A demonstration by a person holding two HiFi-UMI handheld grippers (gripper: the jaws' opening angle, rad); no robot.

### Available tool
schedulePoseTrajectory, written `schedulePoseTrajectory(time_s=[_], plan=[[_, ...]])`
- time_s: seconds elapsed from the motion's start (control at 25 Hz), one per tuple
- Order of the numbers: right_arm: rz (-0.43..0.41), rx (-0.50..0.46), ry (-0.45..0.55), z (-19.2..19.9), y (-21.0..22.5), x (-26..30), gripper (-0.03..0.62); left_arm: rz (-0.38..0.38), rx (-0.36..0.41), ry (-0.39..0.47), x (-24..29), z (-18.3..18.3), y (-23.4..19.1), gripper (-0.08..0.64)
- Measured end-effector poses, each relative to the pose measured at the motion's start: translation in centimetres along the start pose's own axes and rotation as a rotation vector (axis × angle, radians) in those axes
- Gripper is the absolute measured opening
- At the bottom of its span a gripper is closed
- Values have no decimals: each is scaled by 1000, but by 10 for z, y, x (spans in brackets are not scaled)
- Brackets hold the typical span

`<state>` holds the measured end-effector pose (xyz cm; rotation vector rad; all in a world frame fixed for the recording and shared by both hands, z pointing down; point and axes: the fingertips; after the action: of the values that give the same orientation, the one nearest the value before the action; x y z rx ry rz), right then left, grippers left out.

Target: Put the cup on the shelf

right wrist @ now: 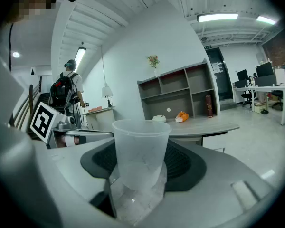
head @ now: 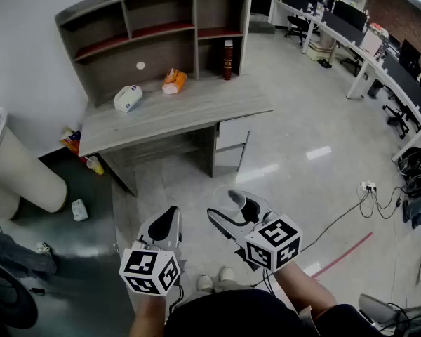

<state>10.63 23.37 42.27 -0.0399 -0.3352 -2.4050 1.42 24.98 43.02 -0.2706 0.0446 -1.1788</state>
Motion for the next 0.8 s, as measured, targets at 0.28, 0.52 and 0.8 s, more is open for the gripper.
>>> schedulePoseTrajectory(time_s=[0.28,0.52,0.8], plan=[[8,5,-5,0,5,-3,284,-7,-3,-5,0,2,1,-5],[-7,36,8,2,7,-6,287,-19,-6,-12,1,7,4,-5],[-37,26,-11,2,20,-9,287,-42,-16,-18,14,12,13,-5]])
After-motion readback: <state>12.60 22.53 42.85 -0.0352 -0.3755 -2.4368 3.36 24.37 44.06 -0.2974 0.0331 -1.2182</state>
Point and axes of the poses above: the fingertips, and each gripper's own axes: x forward along the fingers, y to its right, z out of its underside, and after that the axes turned 9 degrees about y, right-handed
